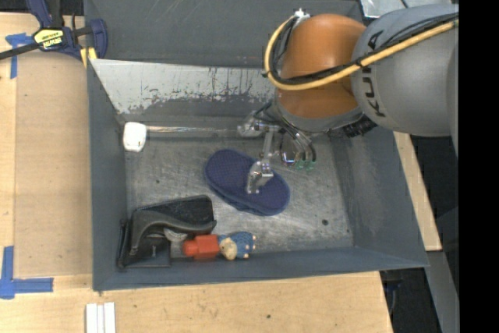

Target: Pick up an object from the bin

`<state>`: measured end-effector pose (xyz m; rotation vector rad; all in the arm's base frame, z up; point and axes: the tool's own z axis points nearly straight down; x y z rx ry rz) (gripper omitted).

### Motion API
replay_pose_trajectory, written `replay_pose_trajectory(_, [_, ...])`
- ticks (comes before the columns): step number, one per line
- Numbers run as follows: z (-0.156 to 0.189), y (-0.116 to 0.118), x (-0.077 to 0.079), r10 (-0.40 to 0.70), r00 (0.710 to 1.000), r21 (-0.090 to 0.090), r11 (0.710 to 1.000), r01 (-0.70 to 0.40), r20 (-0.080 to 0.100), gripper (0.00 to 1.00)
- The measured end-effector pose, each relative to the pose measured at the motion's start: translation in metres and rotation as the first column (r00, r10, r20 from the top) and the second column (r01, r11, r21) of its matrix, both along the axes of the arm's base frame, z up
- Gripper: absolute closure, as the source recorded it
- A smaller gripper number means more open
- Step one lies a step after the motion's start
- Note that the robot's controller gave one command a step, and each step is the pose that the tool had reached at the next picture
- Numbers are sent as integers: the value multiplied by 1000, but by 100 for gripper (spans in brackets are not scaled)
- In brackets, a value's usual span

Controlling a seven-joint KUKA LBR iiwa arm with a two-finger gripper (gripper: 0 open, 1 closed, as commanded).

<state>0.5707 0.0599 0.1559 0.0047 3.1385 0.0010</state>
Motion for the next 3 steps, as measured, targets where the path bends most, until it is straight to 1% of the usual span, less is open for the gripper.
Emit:
replay_pose_trajectory(1, [-78,3,21,-109,994,-1,994,109,-10,0])
replay_pose_trajectory(2, [-74,3,22,-108,994,0,994,108,-6,100])
replay_pose_trajectory(3, [105,-8,26,-129,992,2,992,129,9,100])
